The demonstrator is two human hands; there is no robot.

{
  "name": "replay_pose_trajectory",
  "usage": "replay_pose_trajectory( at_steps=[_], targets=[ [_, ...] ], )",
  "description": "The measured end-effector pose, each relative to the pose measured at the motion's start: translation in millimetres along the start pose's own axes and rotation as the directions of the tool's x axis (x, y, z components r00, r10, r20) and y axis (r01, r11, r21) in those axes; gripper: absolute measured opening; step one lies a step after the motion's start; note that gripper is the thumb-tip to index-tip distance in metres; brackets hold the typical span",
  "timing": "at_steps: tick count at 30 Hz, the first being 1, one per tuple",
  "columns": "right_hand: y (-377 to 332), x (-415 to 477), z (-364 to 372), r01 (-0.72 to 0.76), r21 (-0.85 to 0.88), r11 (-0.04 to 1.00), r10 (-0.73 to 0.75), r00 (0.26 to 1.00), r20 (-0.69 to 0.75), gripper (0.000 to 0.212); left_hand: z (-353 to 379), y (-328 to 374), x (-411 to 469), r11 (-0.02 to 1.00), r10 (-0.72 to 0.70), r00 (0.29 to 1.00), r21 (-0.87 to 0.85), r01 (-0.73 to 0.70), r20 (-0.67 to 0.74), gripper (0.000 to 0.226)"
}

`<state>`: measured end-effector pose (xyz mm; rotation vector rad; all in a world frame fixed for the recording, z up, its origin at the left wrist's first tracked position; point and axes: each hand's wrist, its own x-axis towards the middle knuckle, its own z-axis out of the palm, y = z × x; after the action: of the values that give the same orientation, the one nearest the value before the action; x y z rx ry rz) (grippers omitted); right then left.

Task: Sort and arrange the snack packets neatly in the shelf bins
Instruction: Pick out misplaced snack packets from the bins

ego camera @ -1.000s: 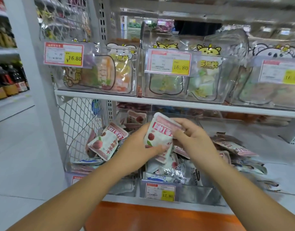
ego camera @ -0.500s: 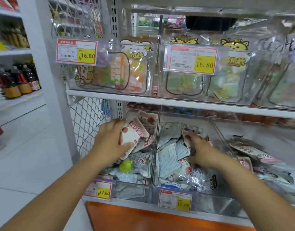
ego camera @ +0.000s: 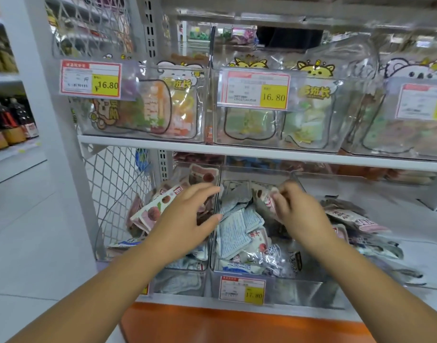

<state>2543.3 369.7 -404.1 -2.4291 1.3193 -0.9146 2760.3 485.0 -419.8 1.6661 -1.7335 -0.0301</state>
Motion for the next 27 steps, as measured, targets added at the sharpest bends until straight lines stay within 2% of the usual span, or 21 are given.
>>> replay_pose_trajectory(
  at_steps=[2,6,8,9,12,15,17,18,20,21,23,25,27],
  targets=[
    [-11.1,-10.5,-17.1,0.019,0.176,0.984,-0.011,0.999,-0.046,0.010,-0.2,10.3,-0.9,0.999,-0.011,1.000,-0.047,0.012,0.021,0.064],
    [-34.4,-31.0,-31.2,-0.039,0.541,0.840,-0.020,0.995,0.102,0.009,-2.9,29.1,-1.2,0.996,0.000,0.999,-0.095,0.003,0.034,0.083],
    [-44.8,-34.8,-31.8,-0.081,0.655,0.751,-0.037,0.986,0.164,0.008,-5.6,31.4,1.7,0.977,-0.024,0.997,-0.209,0.039,0.071,0.073],
    [-48.4,-35.1,-32.6,-0.084,0.667,0.740,-0.050,0.983,0.178,0.009,-8.2,31.7,2.9,0.954,-0.049,0.995,-0.291,0.073,0.091,0.063],
    [-46.5,-31.5,-36.7,-0.057,0.590,0.805,-0.100,0.968,0.230,0.018,-17.5,29.2,1.7,0.905,-0.121,0.989,-0.400,0.146,0.086,0.041],
    [-28.0,-21.3,-42.9,-0.081,0.479,0.874,-0.069,0.955,0.287,0.022,-29.0,14.4,-1.7,0.904,-0.241,0.971,-0.364,0.223,-0.002,0.038],
    [-14.1,-11.3,-45.8,-0.071,0.341,0.937,-0.039,0.951,0.306,0.020,-36.9,-5.2,-3.0,0.894,-0.333,0.937,-0.351,0.280,-0.101,0.038],
    [-8.4,-6.5,-45.8,-0.060,0.257,0.965,-0.027,0.945,0.326,0.019,-40.1,-15.3,-3.1,0.895,-0.369,0.918,-0.322,0.309,-0.144,0.037],
    [1.6,3.1,-39.1,-0.035,0.105,0.994,-0.011,0.915,0.403,0.016,-40.7,-35.6,-2.6,0.916,-0.400,0.895,-0.097,0.388,-0.197,0.044],
    [6.1,7.9,-31.9,-0.008,0.023,1.000,-0.004,0.891,0.455,0.014,-38.9,-42.5,-2.1,0.910,-0.388,0.896,0.061,0.409,-0.217,0.050],
    [10.5,15.1,-16.5,0.080,-0.153,0.985,0.019,0.830,0.558,0.012,-33.5,-47.9,-0.6,0.892,-0.251,0.932,0.311,0.327,-0.262,0.054],
    [9.7,19.3,-4.5,0.162,-0.258,0.952,0.035,0.784,0.620,0.017,-28.7,-40.5,3.2,0.919,-0.090,0.965,0.352,0.175,-0.245,0.050],
    [8.8,18.3,4.4,0.176,-0.233,0.957,0.029,0.737,0.676,0.019,-23.5,-23.9,5.7,0.964,-0.026,0.992,0.258,0.057,-0.123,0.046]
  ],
)
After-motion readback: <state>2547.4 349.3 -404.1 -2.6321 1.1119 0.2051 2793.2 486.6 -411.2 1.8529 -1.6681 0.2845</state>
